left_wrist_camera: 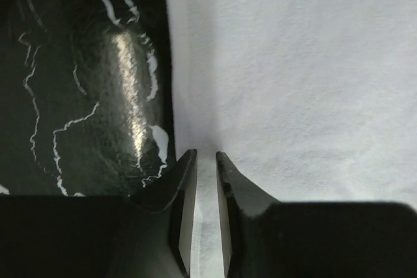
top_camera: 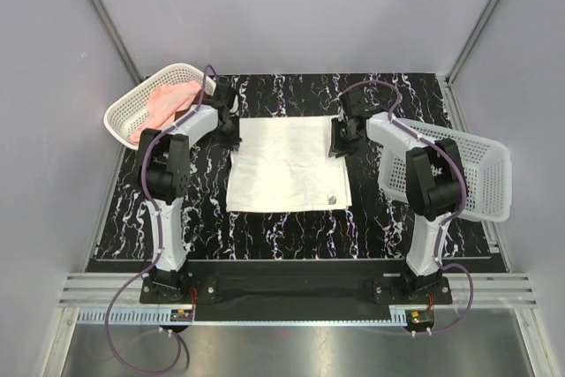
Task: Fold and stack the towels
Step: Fold the towel
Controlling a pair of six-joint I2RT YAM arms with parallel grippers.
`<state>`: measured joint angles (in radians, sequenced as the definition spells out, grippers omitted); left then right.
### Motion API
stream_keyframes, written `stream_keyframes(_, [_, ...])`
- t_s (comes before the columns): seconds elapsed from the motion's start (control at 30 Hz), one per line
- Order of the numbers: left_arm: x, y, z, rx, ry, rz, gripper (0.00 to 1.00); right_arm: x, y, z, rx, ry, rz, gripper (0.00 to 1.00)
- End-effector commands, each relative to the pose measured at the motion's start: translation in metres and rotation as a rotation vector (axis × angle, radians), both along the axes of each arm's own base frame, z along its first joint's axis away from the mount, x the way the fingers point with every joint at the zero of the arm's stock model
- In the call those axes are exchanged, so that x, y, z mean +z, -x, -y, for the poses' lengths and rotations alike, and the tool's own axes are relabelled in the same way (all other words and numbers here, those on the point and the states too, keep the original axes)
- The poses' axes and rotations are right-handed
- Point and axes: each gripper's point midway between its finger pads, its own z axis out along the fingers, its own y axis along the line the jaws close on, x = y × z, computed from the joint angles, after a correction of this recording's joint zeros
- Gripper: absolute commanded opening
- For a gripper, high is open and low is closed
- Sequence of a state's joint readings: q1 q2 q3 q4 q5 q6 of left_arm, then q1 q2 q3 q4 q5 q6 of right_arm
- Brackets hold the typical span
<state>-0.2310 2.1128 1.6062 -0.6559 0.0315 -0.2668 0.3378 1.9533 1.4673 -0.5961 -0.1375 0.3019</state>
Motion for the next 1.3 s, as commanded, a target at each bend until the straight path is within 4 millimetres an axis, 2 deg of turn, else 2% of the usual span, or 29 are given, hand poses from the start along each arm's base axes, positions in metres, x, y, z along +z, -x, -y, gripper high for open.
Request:
stream_keyframes(0.0, [-0.002, 0.009, -0.022, 0.086, -0.091, -0.044, 0.23, 0.015, 0.012, -0.002, -0.049, 0.033, 0.05, 0.31])
stream_keyframes(0.13, [0.012, 0.013, -0.021, 0.09, -0.079, -0.022, 0.35, 0.014, 0.029, -0.004, -0.046, 0.069, 0.044, 0.31])
stream_keyframes(0.23, [0.031, 0.016, -0.026, 0.099, -0.092, 0.007, 0.4, 0.01, 0.034, 0.013, -0.075, 0.15, 0.048, 0.31])
stream_keyframes(0.27, [0.041, 0.017, -0.027, 0.103, -0.09, 0.025, 0.41, 0.013, 0.034, 0.017, -0.086, 0.164, 0.058, 0.31])
stream_keyframes(0.37, [0.052, 0.027, -0.028, 0.104, -0.085, 0.034, 0.41, 0.01, 0.041, 0.029, -0.104, 0.219, 0.054, 0.31])
stream_keyframes(0.43, [0.068, 0.033, -0.027, 0.112, -0.062, 0.068, 0.41, 0.004, 0.046, 0.032, -0.114, 0.227, 0.045, 0.31])
stream_keyframes(0.47, [0.066, 0.04, -0.028, 0.116, -0.059, 0.059, 0.41, 0.001, 0.049, 0.032, -0.114, 0.227, 0.037, 0.31])
stream_keyframes(0.5, [0.077, 0.045, -0.028, 0.125, -0.042, 0.087, 0.41, -0.005, 0.055, 0.032, -0.111, 0.224, 0.019, 0.31])
stream_keyframes(0.67, [0.094, 0.07, -0.029, 0.147, 0.009, 0.14, 0.47, -0.018, 0.075, 0.021, -0.116, 0.182, -0.021, 0.32])
stream_keyframes(0.7, [0.089, 0.078, -0.029, 0.144, 0.017, 0.132, 0.47, -0.017, 0.077, 0.017, -0.116, 0.176, -0.02, 0.32])
stream_keyframes(0.73, [0.097, 0.084, -0.028, 0.141, 0.042, 0.151, 0.48, -0.018, 0.081, 0.015, -0.127, 0.167, -0.025, 0.32])
stream_keyframes(0.83, [0.096, 0.096, -0.031, 0.159, 0.062, 0.167, 0.49, -0.013, 0.091, 0.005, -0.135, 0.145, -0.021, 0.32])
stream_keyframes(0.9, [0.093, 0.101, -0.038, 0.184, 0.052, 0.169, 0.49, -0.013, 0.102, -0.006, -0.121, 0.126, -0.024, 0.32])
stream_keyframes(1.1, [0.08, 0.116, -0.037, 0.198, 0.113, 0.143, 0.49, -0.007, 0.121, -0.026, -0.101, 0.056, -0.032, 0.32])
stream_keyframes(1.17, [0.076, 0.119, -0.042, 0.219, 0.105, 0.138, 0.49, -0.005, 0.125, -0.024, -0.106, 0.065, -0.035, 0.32])
stream_keyframes(1.27, [0.072, 0.12, -0.04, 0.224, 0.12, 0.128, 0.49, -0.007, 0.124, -0.007, -0.137, 0.142, -0.014, 0.32])
